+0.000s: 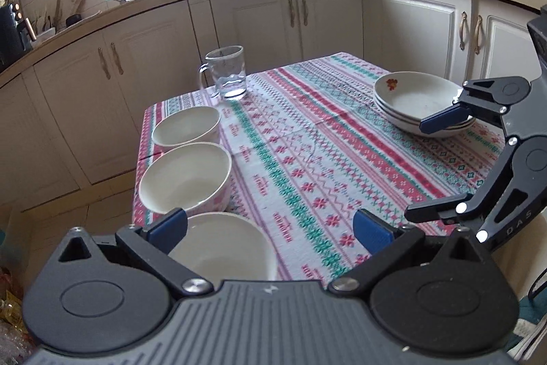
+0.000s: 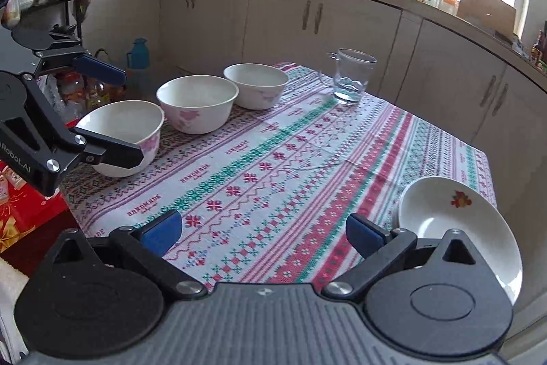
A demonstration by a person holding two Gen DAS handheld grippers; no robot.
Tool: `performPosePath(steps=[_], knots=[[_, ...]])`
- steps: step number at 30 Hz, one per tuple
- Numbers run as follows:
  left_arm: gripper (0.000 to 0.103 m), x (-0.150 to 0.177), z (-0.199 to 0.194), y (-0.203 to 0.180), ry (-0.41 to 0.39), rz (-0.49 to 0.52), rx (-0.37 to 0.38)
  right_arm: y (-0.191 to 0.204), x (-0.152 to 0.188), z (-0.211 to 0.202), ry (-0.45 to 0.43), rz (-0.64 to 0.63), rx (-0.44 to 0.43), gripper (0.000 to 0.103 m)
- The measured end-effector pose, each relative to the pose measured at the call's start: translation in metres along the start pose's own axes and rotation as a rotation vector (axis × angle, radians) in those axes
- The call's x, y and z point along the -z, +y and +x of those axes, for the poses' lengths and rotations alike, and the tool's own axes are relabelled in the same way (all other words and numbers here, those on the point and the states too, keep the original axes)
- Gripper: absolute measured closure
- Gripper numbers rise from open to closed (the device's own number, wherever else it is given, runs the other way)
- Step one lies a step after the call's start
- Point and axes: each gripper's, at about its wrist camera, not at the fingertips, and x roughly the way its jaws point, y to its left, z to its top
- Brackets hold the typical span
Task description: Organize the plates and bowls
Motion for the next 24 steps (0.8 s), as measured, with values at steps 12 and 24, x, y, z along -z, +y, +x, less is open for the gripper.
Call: performPosePath(steps=[12, 24], knots=[[0.002, 0.025, 0.008, 0.08, 0.083, -0.13, -0.008, 0.055, -0.039, 0.044, 0.015, -0.138, -0.157, 0.0], [0.025, 0.037, 0.028, 0.102, 0.138, -0.215, 0.117, 0.098, -0.053, 0.077, 0.045, -0.201, -0.273, 0.001]])
